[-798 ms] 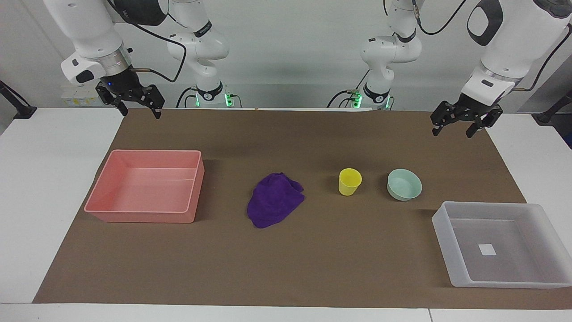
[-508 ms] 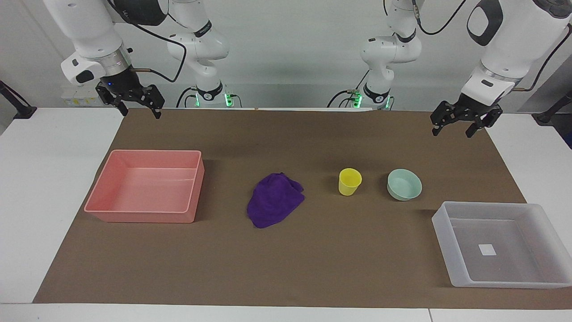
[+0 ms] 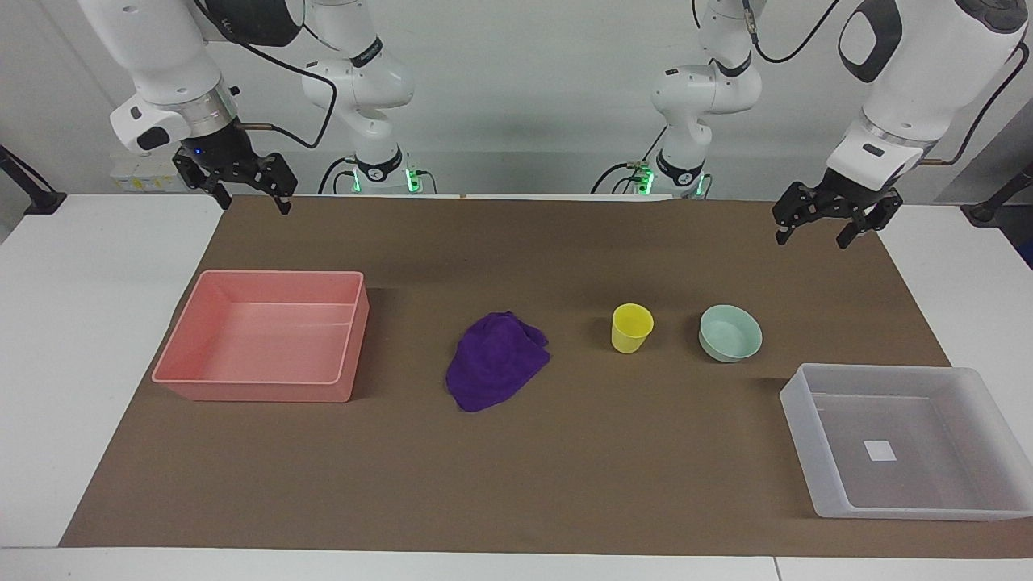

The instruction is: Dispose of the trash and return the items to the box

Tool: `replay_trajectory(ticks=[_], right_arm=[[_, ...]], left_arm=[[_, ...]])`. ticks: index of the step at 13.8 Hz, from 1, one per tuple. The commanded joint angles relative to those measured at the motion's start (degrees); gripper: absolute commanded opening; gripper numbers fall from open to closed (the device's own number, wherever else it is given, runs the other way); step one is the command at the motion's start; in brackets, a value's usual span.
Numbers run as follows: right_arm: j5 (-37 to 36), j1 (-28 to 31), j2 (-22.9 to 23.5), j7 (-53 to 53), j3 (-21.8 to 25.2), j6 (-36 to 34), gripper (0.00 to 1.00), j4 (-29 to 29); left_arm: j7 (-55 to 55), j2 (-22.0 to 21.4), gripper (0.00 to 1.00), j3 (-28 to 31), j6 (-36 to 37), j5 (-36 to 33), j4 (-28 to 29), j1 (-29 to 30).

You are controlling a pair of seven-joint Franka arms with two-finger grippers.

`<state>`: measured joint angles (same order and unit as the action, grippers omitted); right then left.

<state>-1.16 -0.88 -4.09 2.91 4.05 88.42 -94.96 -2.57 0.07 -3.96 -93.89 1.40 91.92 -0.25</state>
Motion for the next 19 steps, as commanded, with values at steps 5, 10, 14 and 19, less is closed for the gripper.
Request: replay_trajectory(ticks=[5, 10, 14, 19], right_arm=[[1.1, 0.8, -1.2, -1.6, -0.3, 0.5, 1.00, -1.3], [1.1, 0.8, -1.2, -1.6, -0.3, 0.5, 1.00, -1.3], [1.1, 0.8, -1.2, -1.6, -0.3, 0.5, 1.00, -1.3], [1.1, 0.8, -1.1, -1.6, -0.3, 0.5, 1.00, -1.3]], left_arm=[[-0.2, -1.8, 1.00, -0.1, -5.1, -1.0, 5.1, 0.4], [-0.2, -1.6, 1.00, -0.2, -14.5, -0.8, 13.3, 0.6], [-0.3, -0.9, 1.00, -0.1, -25.3, -0.8, 21.9, 1.0], [-0.3, 1.1, 1.00, -0.2, -39.9, -0.7, 32.3, 2.6]])
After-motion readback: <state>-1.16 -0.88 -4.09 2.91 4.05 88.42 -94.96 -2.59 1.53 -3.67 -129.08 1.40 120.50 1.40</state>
